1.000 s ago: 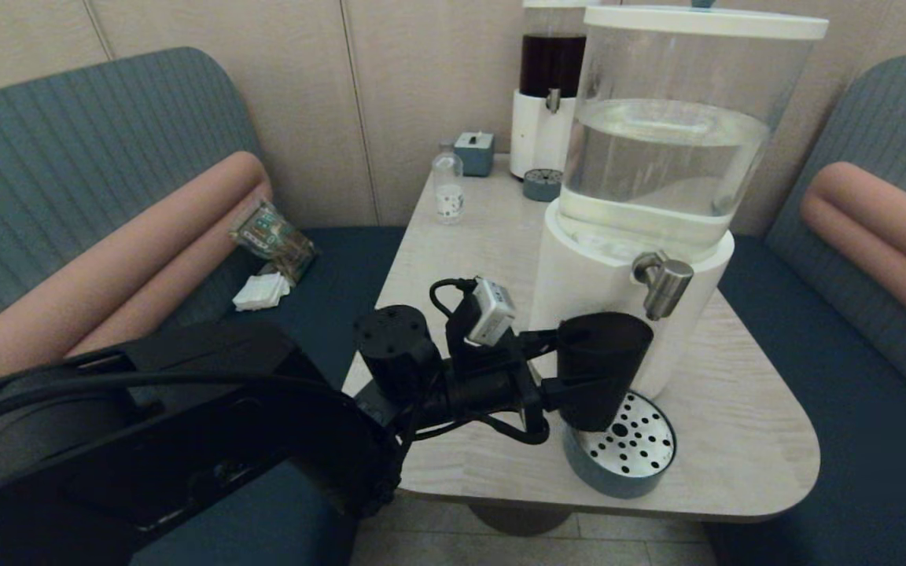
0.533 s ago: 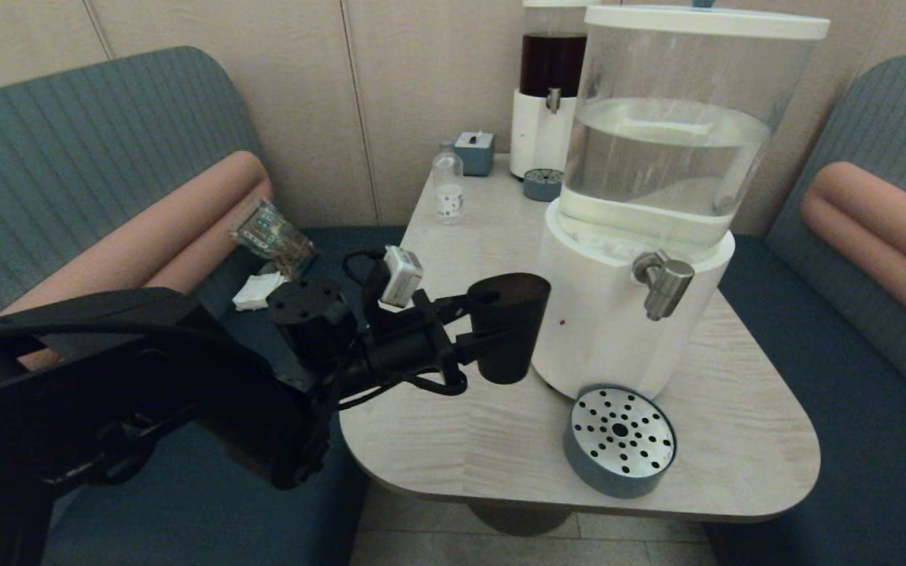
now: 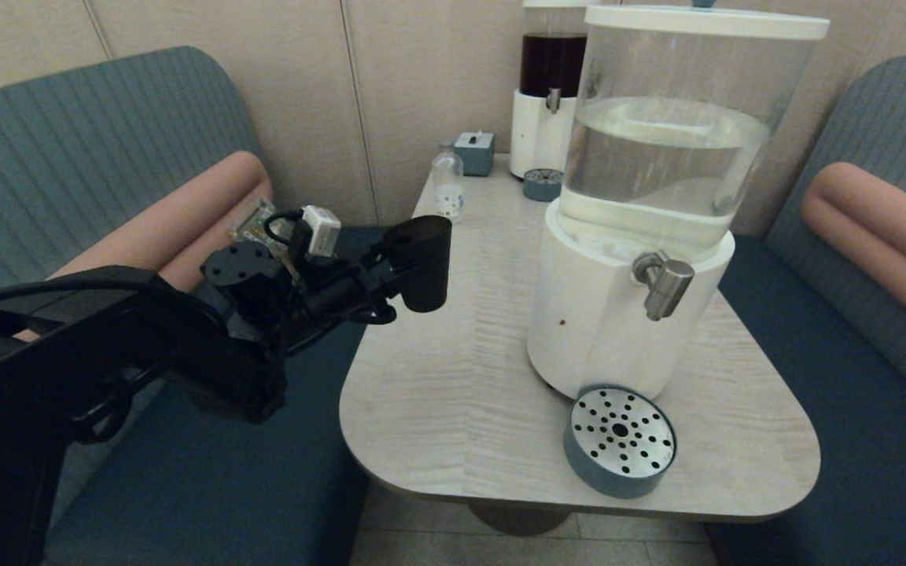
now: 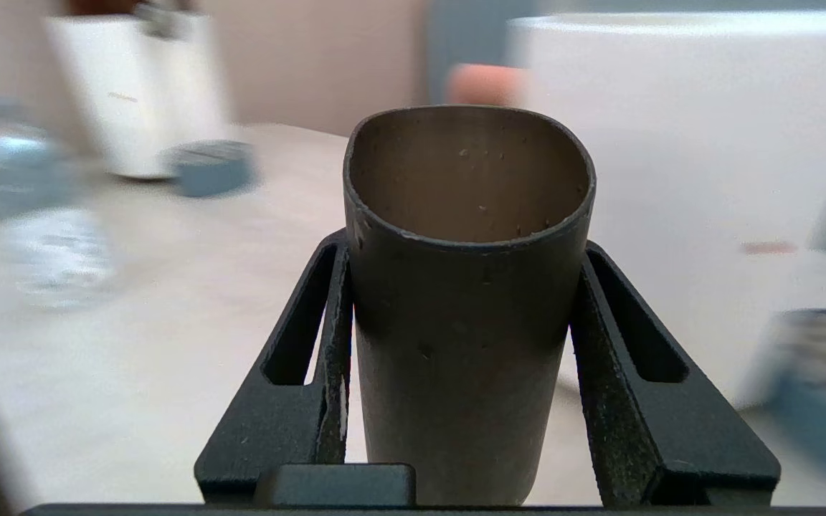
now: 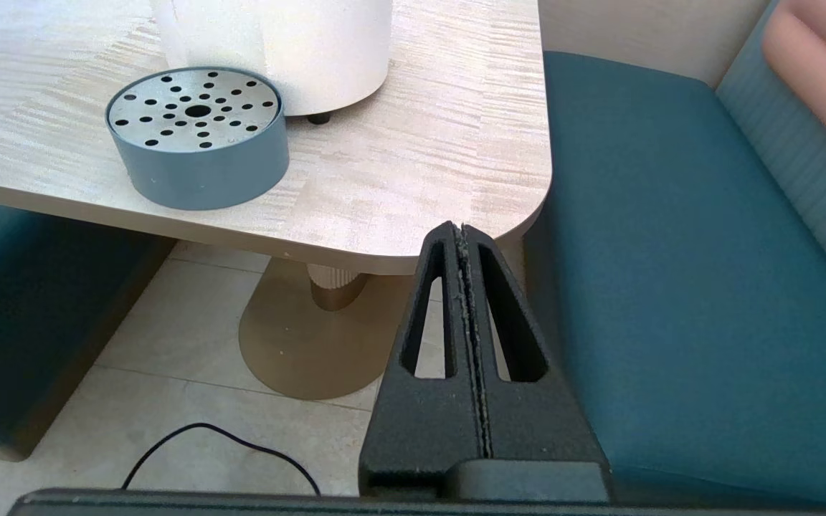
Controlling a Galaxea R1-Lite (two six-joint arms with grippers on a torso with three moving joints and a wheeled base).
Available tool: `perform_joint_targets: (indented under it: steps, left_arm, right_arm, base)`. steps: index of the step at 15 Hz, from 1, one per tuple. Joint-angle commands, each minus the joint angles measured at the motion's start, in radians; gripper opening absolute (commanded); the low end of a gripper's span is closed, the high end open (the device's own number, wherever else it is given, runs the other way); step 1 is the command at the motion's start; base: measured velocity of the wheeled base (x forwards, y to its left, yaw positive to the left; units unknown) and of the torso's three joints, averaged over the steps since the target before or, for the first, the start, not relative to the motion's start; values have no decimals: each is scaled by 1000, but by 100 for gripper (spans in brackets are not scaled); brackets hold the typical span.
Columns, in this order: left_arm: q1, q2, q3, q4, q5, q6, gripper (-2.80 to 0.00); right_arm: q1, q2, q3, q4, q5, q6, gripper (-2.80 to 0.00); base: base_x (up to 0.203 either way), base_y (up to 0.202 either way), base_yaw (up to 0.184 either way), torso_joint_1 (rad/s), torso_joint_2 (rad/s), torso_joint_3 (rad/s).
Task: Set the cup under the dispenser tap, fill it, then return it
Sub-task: Place the cup next to the water dispenser
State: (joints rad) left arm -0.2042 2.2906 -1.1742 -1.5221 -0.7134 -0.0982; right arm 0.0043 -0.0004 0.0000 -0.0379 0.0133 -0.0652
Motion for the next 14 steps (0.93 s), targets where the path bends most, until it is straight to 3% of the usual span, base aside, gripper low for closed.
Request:
perform_joint_targets:
  steps: [1, 3, 7, 14]
  left_arm:
    - [36, 128, -115, -8, -4, 5, -280]
    - [56, 230, -233, -8, 8, 10, -280]
    - [70, 371, -360, -8, 30, 10, -280]
    - [69, 400, -360, -8, 42, 8, -280]
  right_arm:
    - [0, -1, 14, 0, 0, -1, -280]
    - [0, -1, 14, 0, 0, -1, -280]
    - [0, -1, 14, 0, 0, -1, -280]
    - [0, -1, 14, 0, 0, -1, -280]
  base:
    - [0, 0, 0, 0, 0, 0]
    - [0, 0, 0, 0, 0, 0]
    - [0, 0, 0, 0, 0, 0]
    - [0, 0, 0, 0, 0, 0]
